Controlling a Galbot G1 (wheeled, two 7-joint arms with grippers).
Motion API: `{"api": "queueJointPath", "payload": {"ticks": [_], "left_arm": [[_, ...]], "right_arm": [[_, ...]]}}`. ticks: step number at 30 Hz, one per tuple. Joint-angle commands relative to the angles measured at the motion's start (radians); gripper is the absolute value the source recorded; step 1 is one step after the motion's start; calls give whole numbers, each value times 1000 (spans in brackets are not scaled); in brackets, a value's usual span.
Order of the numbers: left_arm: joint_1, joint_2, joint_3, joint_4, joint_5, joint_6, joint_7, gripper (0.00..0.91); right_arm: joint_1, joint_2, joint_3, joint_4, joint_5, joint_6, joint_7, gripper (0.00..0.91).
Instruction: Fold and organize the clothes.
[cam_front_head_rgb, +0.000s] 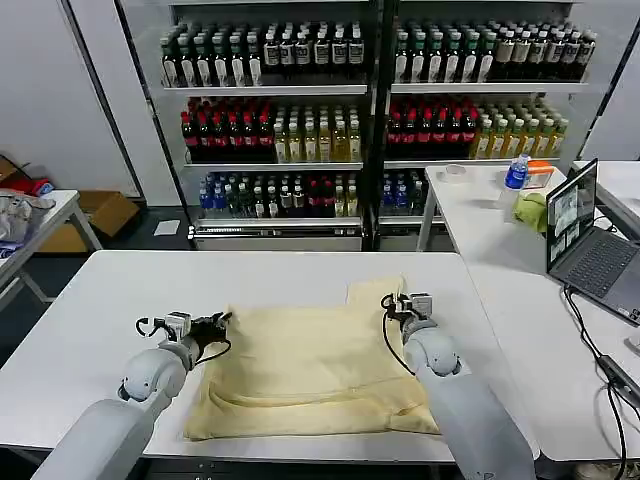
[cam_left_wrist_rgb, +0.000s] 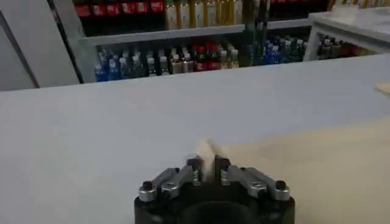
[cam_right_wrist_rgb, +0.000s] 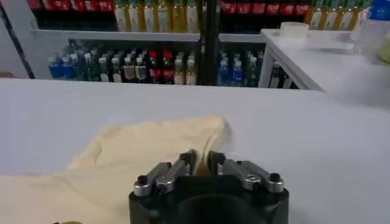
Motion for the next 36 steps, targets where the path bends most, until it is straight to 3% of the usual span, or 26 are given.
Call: {"api": "queueJointPath", "payload": {"ticks": [1, 7, 20, 36], "left_arm": [[15, 16, -13, -40, -8, -33, 10, 10], [51, 35, -36, -106, -12, -46, 13, 10], [128, 63, -91, -233, -26, -47, 16, 10], [386, 109, -222, -432, 34, -54, 32, 10]], "right_arm": [[-11, -5, 11, 57, -10, 65, 2, 0], [-32, -26, 28, 138, -16, 112, -1, 0], [-157, -97, 71, 362, -19, 117, -23, 0], [-480, -169, 181, 634, -99, 118, -62, 0]]}}
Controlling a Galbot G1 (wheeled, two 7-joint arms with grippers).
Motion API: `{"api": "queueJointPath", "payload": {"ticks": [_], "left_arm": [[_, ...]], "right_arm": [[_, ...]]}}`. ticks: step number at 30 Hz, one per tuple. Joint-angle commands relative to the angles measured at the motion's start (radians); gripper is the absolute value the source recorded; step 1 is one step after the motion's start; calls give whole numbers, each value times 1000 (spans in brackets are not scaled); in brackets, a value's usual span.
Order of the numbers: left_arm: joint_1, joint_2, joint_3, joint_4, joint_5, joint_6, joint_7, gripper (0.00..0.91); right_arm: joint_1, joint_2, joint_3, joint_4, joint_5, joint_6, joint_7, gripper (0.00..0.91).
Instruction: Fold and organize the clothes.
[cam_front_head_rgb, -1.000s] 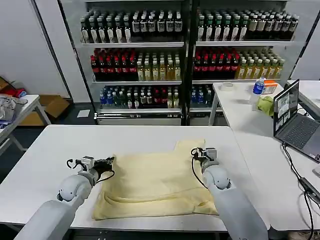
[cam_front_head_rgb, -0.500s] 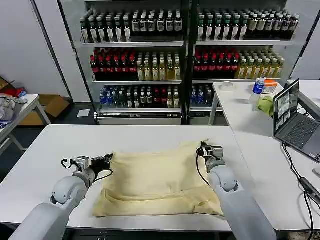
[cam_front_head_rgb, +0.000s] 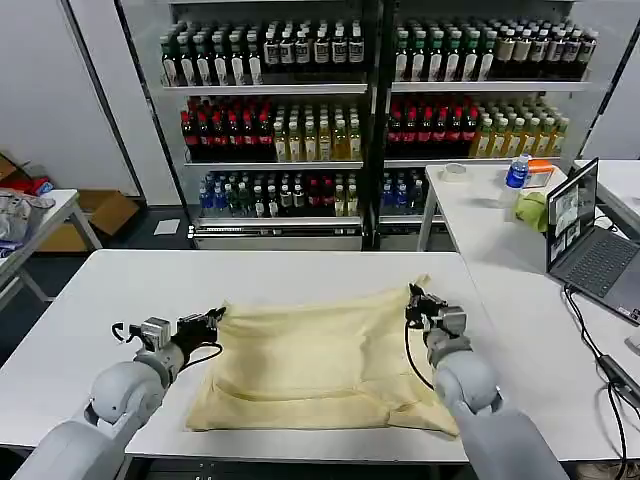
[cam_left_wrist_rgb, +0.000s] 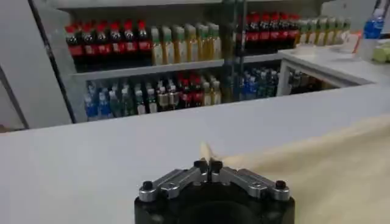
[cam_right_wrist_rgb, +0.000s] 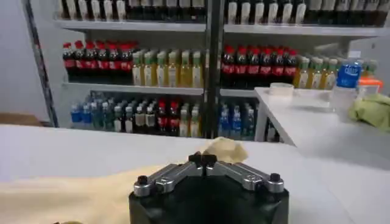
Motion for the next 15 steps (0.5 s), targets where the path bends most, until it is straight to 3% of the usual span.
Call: {"api": "queueJointPath", "payload": {"ticks": [1, 15], "left_arm": [[209, 17, -87, -154, 48, -11, 6, 10], [382, -4, -129, -222, 175, -29, 12, 10]], "right_arm": [[-208, -37, 66, 201, -47, 6, -15, 0], [-482, -22, 173, 340, -113, 3, -38, 0]]}}
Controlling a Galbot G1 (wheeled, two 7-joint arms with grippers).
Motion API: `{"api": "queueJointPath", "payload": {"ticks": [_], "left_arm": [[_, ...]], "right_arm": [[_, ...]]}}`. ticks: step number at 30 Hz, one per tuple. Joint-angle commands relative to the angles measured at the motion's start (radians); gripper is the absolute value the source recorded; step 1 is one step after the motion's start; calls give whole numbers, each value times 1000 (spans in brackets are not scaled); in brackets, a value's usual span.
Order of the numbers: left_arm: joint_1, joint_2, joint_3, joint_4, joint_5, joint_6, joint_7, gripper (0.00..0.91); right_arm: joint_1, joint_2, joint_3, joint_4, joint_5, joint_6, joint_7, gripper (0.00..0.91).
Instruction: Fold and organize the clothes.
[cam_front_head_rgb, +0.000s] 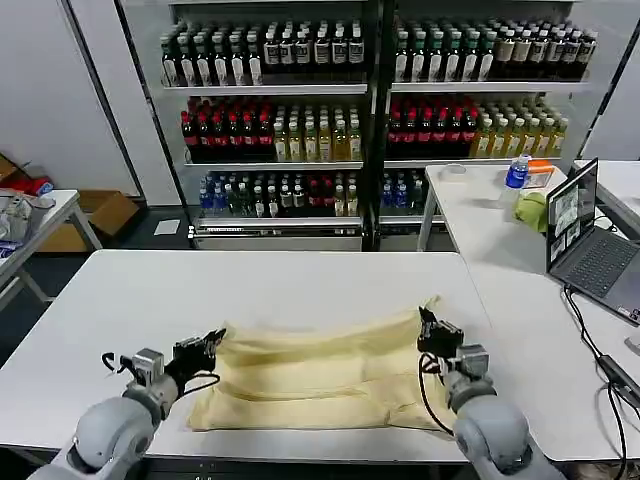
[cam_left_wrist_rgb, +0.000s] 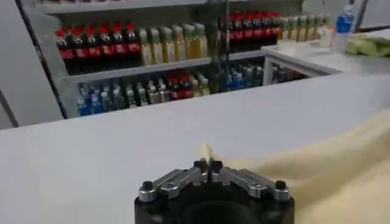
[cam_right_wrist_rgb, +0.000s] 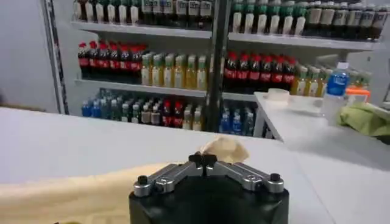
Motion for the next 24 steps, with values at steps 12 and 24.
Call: {"api": "queueJointPath", "payload": {"ticks": [12, 24], "left_arm": [[177, -28, -22, -35, 159, 0, 5, 10], [209, -60, -64, -77, 159, -44, -46, 907]], "right_arm": [[-296, 33, 72, 129, -91, -92, -10, 0], [-357, 58, 96, 216, -124, -57, 1, 907]]}}
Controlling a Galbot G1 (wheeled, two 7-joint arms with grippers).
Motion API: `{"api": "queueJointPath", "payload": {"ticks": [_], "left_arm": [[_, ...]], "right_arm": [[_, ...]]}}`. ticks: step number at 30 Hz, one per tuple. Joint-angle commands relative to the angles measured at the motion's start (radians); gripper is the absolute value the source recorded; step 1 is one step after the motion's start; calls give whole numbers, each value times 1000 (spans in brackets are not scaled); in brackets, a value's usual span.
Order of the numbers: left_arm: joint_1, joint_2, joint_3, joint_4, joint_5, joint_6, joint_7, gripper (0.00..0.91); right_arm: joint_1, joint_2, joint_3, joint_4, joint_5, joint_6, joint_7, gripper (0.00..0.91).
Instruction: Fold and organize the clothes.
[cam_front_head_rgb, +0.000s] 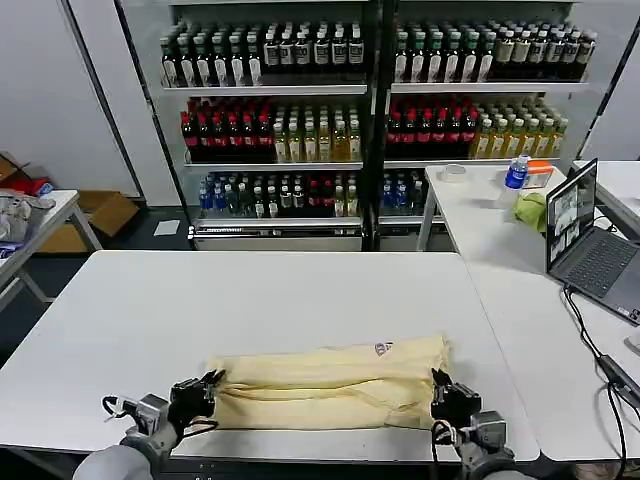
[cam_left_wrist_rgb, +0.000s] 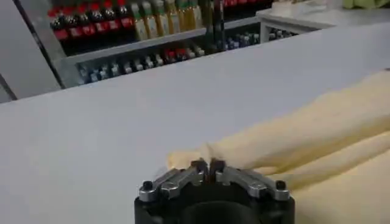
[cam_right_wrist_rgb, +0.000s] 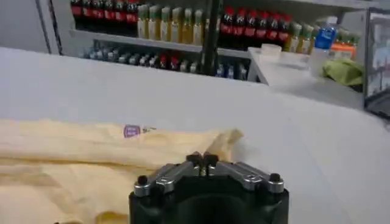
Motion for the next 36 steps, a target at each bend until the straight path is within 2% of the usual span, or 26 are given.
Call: {"api": "queueJointPath", "payload": {"ticks": [1, 8, 17, 23, 24, 25, 26, 27, 28, 36], "left_arm": [[39, -27, -33, -32, 18, -51, -51, 907], [93, -97, -73, -56, -3, -79, -128, 907], [101, -204, -41, -42, -8, -49, -159, 907], [80, -233, -23, -19, -20, -25, -157, 907], [77, -235, -22, -17, -26, -21, -156, 867], [75, -236, -20, -13, -30, -17, -154, 363], [73, -237, -19, -10, -43, -11, -150, 232], [72, -237, -19, -9, -53, -7, -149, 232], [73, -238, -20, -9, -65, -2, -147, 20], [84, -238, -32, -14, -99, 11, -135, 10]], "right_arm": [[-81, 9, 24, 81, -37, 19, 3, 907], [-142, 12, 55, 142, -47, 48, 8, 907], [-133, 11, 32, 138, -46, 53, 14, 907], [-119, 2, 20, 132, -40, 53, 16, 907], [-119, 1, 19, 131, -39, 53, 16, 907], [-117, 0, 18, 131, -38, 53, 16, 907], [-116, -1, 17, 131, -37, 53, 16, 907], [-115, -2, 16, 132, -36, 53, 17, 907], [-114, -2, 15, 134, -35, 53, 17, 907], [-118, -3, 13, 144, -32, 54, 17, 907]]}}
